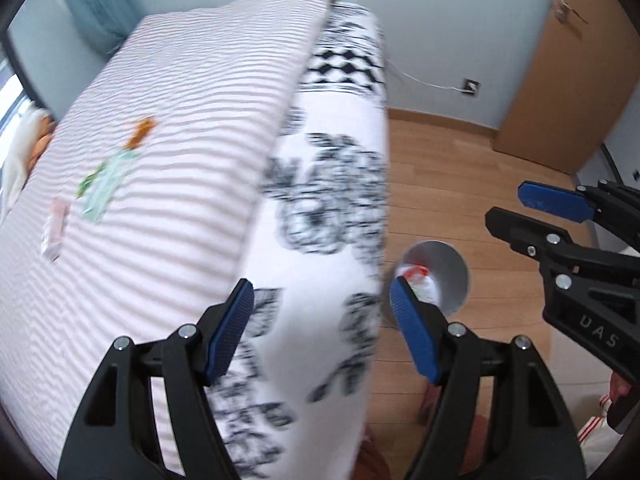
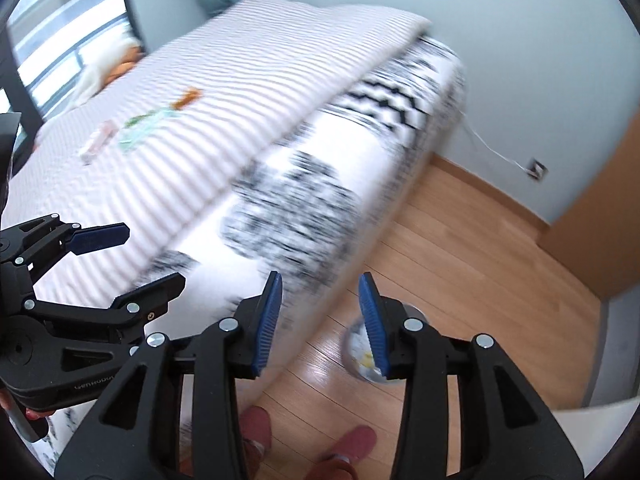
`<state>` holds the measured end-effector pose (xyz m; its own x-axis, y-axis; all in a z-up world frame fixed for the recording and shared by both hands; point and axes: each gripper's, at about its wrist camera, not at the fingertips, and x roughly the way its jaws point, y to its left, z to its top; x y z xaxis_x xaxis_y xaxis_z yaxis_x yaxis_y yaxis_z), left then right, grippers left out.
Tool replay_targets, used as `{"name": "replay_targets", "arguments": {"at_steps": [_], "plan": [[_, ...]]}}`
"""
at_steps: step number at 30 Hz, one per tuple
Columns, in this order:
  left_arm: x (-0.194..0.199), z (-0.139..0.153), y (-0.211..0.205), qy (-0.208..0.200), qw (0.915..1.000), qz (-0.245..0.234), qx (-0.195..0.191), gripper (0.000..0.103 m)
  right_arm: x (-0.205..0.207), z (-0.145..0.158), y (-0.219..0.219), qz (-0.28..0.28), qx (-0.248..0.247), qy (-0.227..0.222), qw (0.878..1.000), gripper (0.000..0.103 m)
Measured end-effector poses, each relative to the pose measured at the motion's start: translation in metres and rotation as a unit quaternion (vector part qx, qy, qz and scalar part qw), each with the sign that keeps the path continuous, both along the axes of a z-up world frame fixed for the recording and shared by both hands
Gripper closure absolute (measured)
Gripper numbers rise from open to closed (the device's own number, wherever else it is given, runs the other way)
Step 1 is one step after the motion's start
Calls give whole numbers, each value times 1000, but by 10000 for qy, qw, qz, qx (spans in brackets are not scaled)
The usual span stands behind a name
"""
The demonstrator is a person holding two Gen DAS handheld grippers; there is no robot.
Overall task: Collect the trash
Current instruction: 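Move both tools back over the bed toward the milk carton and rubber bands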
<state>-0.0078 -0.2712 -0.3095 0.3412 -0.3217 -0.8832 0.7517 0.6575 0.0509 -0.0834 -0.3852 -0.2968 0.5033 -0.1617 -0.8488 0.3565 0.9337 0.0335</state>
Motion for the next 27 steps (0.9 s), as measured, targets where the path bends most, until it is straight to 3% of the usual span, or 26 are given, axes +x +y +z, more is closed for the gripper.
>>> {"name": "replay_targets", "arguments": {"at_steps": [6,14,18,27], "plan": [[60,25,103,-271,9960,851,-43,32,70,20,82,731,53,-220,9971,64],[123,43,208,-529,9812,1855,52,32,149,34,170,1592,90,-293,9868,64],[152,46,239,-574,9707,2332,-4,31,185,38,194,1959,-54,-321,9801,56],[224,38,262,-660,9539,2929,2,30,284,34,200,2460,-136,-321,9687,52]]}}
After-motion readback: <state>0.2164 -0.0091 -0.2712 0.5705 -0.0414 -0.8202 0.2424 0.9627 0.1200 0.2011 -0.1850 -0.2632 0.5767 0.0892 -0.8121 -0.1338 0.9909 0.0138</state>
